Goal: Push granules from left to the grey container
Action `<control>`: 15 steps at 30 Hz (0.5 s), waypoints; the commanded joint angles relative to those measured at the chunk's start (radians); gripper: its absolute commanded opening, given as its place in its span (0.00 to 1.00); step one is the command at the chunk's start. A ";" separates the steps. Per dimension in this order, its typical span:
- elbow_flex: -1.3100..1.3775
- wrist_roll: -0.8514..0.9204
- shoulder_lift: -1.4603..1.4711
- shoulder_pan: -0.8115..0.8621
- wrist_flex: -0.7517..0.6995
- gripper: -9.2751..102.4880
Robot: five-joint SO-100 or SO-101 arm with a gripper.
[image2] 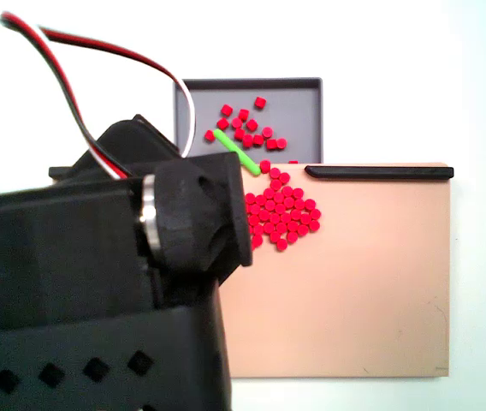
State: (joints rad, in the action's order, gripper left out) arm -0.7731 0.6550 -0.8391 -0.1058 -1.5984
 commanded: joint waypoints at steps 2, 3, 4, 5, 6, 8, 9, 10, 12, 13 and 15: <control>0.018 0.021 -0.095 0.006 0.032 0.08; 0.018 0.023 -0.107 0.003 0.032 0.08; 0.018 0.026 -0.123 -0.002 0.032 0.08; 0.018 0.026 -0.140 -0.005 0.032 0.08; 0.014 0.029 -0.160 -0.011 0.032 0.08; 0.003 0.035 -0.204 -0.023 0.031 0.08; 0.002 0.040 -0.222 -0.028 0.029 0.08; 0.002 0.046 -0.238 -0.032 0.021 0.08; -0.089 0.077 -0.311 -0.040 0.026 0.08; -0.137 0.092 -0.350 -0.041 0.026 0.08; -0.241 0.135 -0.431 -0.038 0.029 0.08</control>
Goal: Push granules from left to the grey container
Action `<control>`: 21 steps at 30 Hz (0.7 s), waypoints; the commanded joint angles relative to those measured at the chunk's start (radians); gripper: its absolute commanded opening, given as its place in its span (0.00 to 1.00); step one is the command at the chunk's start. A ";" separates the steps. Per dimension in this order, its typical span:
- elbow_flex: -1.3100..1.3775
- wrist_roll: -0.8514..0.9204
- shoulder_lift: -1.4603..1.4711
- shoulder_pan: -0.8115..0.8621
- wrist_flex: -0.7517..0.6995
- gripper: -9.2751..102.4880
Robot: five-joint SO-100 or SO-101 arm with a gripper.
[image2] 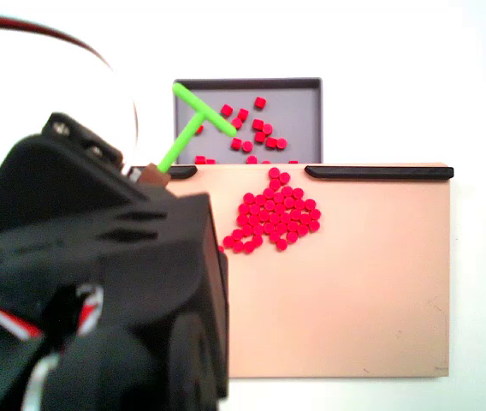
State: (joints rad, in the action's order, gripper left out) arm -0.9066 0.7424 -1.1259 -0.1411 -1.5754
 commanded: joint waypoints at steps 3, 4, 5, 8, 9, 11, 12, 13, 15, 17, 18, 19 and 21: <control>-0.281 0.135 -0.270 0.011 0.008 0.08; -0.342 0.169 -0.313 0.018 0.008 0.08; -0.397 0.209 -0.354 0.028 0.008 0.08; -0.555 0.333 -0.469 0.058 0.009 0.08; -0.607 0.380 -0.508 0.071 0.009 0.08; -0.699 0.476 -0.580 0.094 0.009 0.08; -0.736 0.518 -0.612 0.103 0.009 0.08; -0.769 0.557 -0.641 0.109 0.009 0.08; -0.827 0.635 -0.704 0.117 0.009 0.08; -0.870 0.683 -0.741 0.118 0.009 0.08; -0.887 0.707 -0.752 0.120 0.009 0.08; -0.894 0.719 -0.753 0.123 0.009 0.08; -0.896 0.749 -0.749 0.127 0.009 0.08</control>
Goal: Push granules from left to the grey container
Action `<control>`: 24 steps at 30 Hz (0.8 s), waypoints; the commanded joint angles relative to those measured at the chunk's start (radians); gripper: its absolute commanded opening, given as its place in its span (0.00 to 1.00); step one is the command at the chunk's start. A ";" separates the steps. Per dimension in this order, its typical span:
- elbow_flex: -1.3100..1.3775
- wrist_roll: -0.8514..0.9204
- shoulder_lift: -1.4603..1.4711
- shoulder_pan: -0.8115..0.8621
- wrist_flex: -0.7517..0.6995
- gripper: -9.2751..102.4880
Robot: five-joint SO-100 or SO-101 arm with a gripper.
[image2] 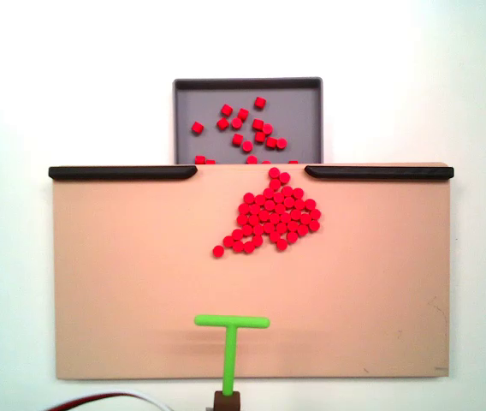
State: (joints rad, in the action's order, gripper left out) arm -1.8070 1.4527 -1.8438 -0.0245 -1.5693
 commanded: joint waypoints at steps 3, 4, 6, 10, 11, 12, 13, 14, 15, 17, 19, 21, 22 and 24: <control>0.005 0.078 -0.021 0.012 0.026 0.08; 0.005 0.086 -0.018 0.009 0.041 0.08; 0.005 0.107 -0.015 0.009 0.051 0.08; 0.005 0.109 -0.014 0.003 0.051 0.08; 0.005 0.109 -0.011 0.003 0.048 0.08; 0.005 0.110 -0.008 0.006 0.046 0.08; 0.005 0.112 -0.006 0.008 0.044 0.08; 0.006 0.115 -0.005 0.008 0.041 0.08; 0.006 0.115 -0.003 0.009 0.040 0.08; 0.006 0.115 0.003 0.012 0.038 0.08; 0.006 0.115 0.014 0.015 0.038 0.08; 0.006 0.115 0.020 0.021 0.038 0.08; 0.006 0.115 0.020 0.021 0.038 0.08; 0.006 0.106 0.017 0.021 0.040 0.08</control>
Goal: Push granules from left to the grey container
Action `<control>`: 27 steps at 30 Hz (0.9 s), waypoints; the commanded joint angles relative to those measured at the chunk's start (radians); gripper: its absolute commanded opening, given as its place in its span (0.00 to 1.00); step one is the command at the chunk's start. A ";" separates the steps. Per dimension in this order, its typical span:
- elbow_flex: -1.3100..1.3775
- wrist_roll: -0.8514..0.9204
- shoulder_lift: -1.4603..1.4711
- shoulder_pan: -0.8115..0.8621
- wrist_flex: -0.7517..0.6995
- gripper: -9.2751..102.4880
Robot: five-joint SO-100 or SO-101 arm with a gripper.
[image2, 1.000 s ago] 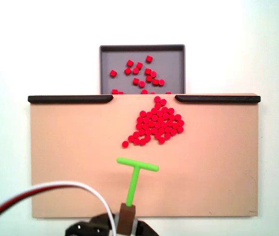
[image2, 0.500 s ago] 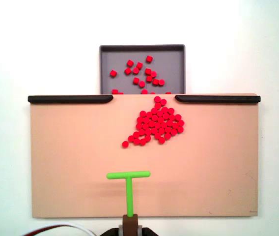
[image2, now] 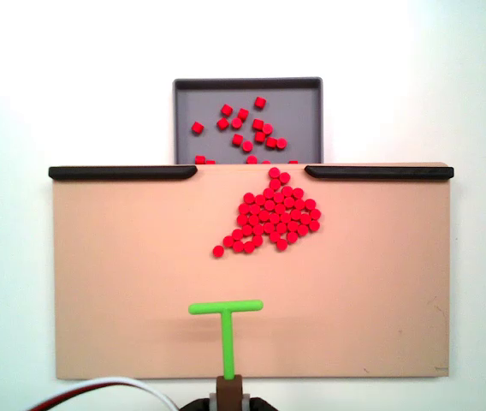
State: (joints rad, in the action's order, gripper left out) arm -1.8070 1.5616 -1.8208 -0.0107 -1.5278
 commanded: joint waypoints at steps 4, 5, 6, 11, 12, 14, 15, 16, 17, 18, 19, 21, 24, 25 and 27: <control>0.006 -0.018 -0.015 0.008 -0.003 0.08; 0.006 -0.023 -0.020 0.014 -0.003 0.08; 0.006 -0.023 -0.028 0.014 -0.003 0.08; 0.006 -0.011 -0.017 0.021 0.002 0.08; 0.006 -0.009 -0.011 0.021 0.006 0.08; 0.011 -0.012 0.003 0.018 0.008 0.08; 0.012 -0.014 0.008 0.017 0.008 0.08; 0.014 -0.018 0.009 0.015 0.008 0.08; 0.015 -0.020 0.009 0.015 0.008 0.08; 0.017 -0.020 0.006 0.014 0.008 0.08; 0.017 -0.020 0.005 0.014 0.008 0.08; 0.015 -0.020 0.002 0.012 0.008 0.08; 0.008 -0.018 -0.002 0.011 0.008 0.08; 0.008 -0.014 -0.002 0.012 0.008 0.08; 0.008 -0.009 0.000 0.017 0.008 0.08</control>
State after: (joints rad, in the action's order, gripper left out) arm -1.8070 1.5478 -1.8055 0.0046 -1.5217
